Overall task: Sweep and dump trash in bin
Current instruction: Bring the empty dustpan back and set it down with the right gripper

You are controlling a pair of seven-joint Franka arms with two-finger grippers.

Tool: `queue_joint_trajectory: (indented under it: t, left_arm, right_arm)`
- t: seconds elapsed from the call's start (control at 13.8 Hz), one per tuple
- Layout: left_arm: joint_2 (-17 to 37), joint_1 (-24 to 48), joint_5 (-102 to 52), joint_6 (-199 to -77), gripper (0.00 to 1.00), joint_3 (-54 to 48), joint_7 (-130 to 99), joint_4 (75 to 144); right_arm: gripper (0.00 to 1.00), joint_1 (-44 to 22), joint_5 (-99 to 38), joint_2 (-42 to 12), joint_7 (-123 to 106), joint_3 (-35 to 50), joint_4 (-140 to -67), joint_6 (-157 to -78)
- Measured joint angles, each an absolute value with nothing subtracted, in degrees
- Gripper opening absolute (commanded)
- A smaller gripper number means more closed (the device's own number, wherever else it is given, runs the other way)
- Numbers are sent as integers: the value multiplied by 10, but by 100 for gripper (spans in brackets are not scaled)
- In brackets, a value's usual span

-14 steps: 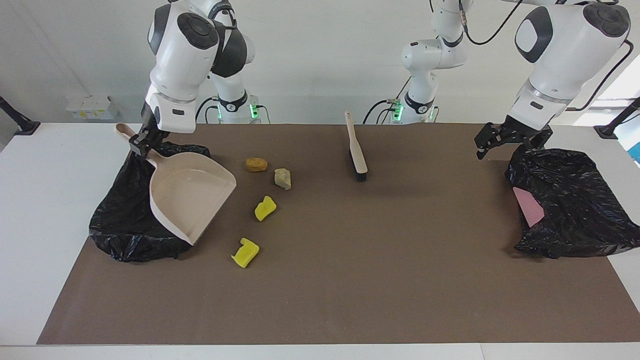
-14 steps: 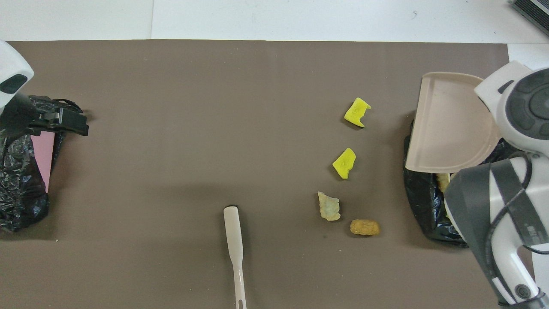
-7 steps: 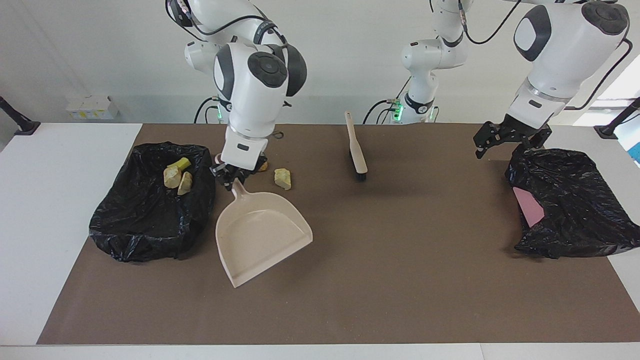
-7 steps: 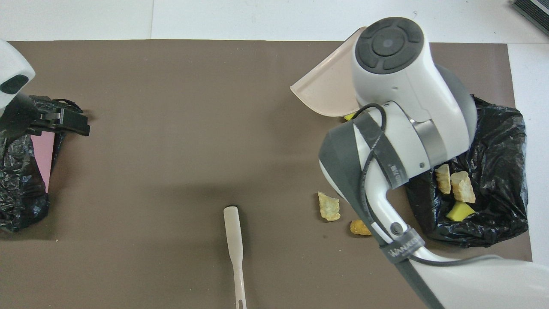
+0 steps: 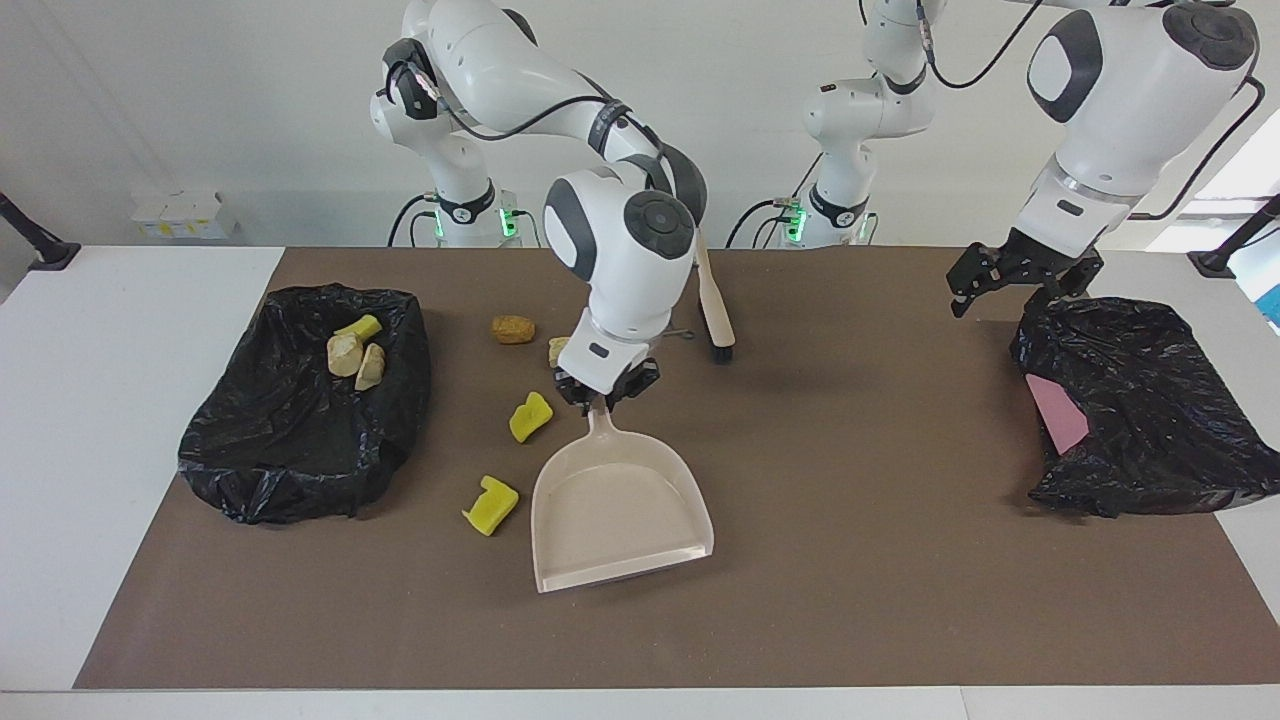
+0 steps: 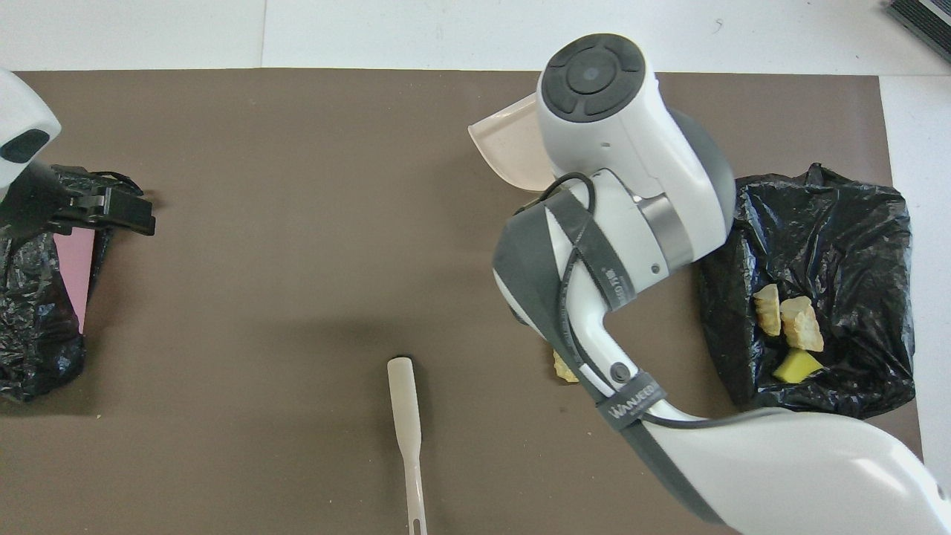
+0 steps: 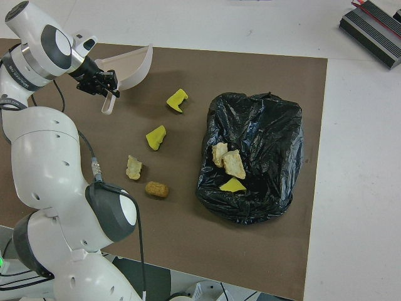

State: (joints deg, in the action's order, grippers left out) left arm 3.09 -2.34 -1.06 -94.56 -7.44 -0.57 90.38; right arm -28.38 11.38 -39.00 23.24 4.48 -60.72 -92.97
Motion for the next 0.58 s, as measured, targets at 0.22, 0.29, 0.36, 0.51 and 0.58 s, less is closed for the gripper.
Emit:
queue_joint_trajectory:
  t: [0.22,0.29,0.36,0.51,0.58]
  left_arm:
    - [31,-23,-11,-946,100,-74,-6,904]
    - [30,-23,-11,-946,100,-74,-6,904]
    - [30,-23,-11,-946,100,-74,-6,904]
    - [30,-23,-11,-946,100,-75,-6,904]
    - [30,-23,-11,-946,100,-75,-6,904]
  right_arm:
    - [0,-315,74,-420,314,44,-597,-969]
    - [0,-321,61,-425,331,45,-596,-983]
    - [0,-325,49,-428,338,45,-594,-992]
    - [0,-328,29,-429,342,45,-592,-996]
    - [0,-332,26,-432,345,45,-592,-1000]
